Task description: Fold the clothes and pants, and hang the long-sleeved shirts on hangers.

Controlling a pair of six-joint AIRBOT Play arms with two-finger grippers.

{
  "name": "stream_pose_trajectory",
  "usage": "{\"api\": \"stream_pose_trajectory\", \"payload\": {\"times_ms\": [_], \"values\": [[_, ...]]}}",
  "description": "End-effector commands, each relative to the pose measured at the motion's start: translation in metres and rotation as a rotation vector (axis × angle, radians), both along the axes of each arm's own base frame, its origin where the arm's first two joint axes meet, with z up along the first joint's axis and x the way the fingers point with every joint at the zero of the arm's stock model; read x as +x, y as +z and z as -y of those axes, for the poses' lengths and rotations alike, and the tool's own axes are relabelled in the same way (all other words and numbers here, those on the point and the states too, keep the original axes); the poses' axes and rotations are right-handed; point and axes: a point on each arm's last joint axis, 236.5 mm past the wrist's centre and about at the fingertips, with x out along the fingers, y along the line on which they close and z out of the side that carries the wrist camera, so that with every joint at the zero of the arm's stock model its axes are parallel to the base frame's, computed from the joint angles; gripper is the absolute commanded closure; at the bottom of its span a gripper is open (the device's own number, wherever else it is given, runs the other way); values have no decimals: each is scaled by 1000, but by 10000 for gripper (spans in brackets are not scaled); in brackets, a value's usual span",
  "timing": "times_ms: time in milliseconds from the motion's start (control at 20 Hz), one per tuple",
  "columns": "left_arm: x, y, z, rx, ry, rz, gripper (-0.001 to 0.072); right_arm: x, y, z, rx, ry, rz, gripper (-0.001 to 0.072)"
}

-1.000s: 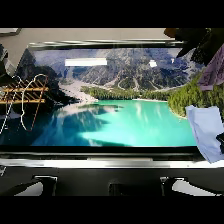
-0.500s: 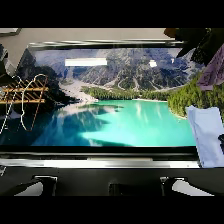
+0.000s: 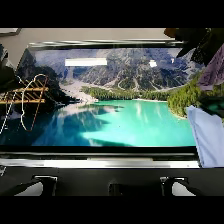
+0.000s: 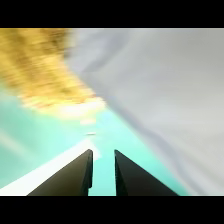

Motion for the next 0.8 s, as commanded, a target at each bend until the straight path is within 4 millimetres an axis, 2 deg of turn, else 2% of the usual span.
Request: {"api": "stream_pose_trajectory", "payload": {"times_ms": [0,100,200,250,350,600,750], "values": [[-16,-31,13,8,-77,-70,693,34,19,-144,152,315,96,528],[-30,-42,24,9,-112,-85,693,24,16,-197,164,446,62,529],[-43,-49,32,18,-157,-96,693,12,14,-229,171,533,30,529],[-47,-51,33,22,-170,-98,693,7,14,-237,173,557,20,529],[-50,-52,33,25,-174,-99,692,3,13,-244,181,575,6,528],[-55,-53,34,-1,-128,-137,691,-6,6,-231,133,581,-47,516],[-55,-54,34,-1,-128,-138,691,-29,0,-229,149,596,-148,516]]}}
